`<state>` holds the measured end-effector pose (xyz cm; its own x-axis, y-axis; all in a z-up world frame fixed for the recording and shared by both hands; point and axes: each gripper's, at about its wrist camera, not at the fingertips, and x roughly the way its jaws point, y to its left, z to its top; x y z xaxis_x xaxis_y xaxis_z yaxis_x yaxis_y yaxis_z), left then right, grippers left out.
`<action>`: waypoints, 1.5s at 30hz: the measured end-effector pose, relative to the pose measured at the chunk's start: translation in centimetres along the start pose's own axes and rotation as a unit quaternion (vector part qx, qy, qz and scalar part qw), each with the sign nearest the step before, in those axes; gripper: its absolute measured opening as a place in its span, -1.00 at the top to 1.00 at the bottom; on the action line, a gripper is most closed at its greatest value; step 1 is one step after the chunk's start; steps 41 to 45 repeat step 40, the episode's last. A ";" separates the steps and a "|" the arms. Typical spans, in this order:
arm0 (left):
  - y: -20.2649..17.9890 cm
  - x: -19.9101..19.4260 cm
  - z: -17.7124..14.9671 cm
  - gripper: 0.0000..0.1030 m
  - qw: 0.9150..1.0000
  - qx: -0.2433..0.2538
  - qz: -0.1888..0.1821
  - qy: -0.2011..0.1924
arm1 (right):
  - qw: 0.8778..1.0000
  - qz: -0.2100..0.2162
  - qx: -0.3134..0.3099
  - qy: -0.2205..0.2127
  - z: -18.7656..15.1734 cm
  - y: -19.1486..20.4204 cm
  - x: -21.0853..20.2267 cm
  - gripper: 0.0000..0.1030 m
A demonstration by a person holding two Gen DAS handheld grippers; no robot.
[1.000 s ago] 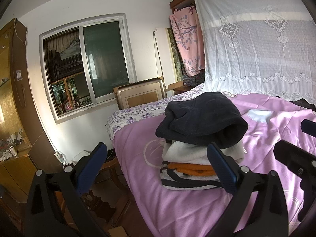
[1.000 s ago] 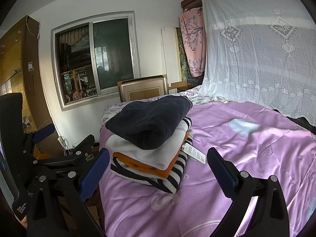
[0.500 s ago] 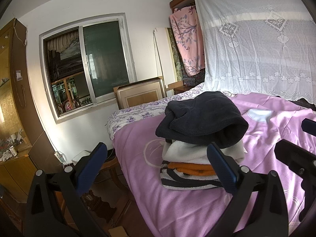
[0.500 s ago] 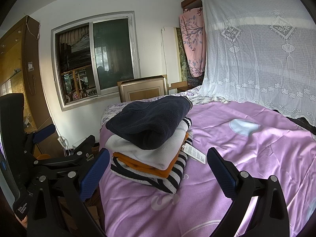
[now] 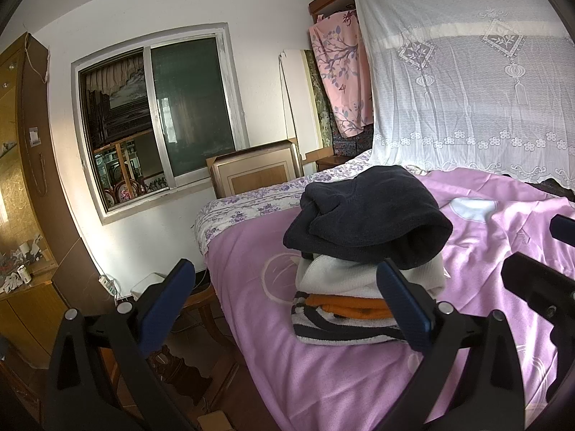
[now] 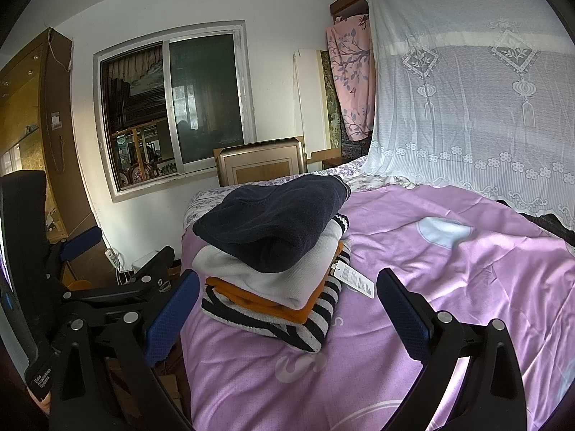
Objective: Fold small clothes
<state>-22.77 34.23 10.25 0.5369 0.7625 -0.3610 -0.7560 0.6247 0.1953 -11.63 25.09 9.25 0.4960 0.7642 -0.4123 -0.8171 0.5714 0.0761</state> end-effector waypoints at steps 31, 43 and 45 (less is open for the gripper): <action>0.0 -0.2 -0.1 -0.91 1.000 -0.001 -0.001 0.001 | 1.000 0.000 0.000 0.000 0.0 -0.1 0.0 -0.93; 0.4 -0.4 -0.3 -0.91 1.000 -0.009 0.000 0.003 | 1.000 0.000 0.000 0.000 0.0 -0.1 0.0 -0.93; 0.4 -0.4 -0.3 -0.91 1.000 -0.009 0.000 0.003 | 1.000 0.000 0.000 0.000 0.0 -0.1 0.0 -0.93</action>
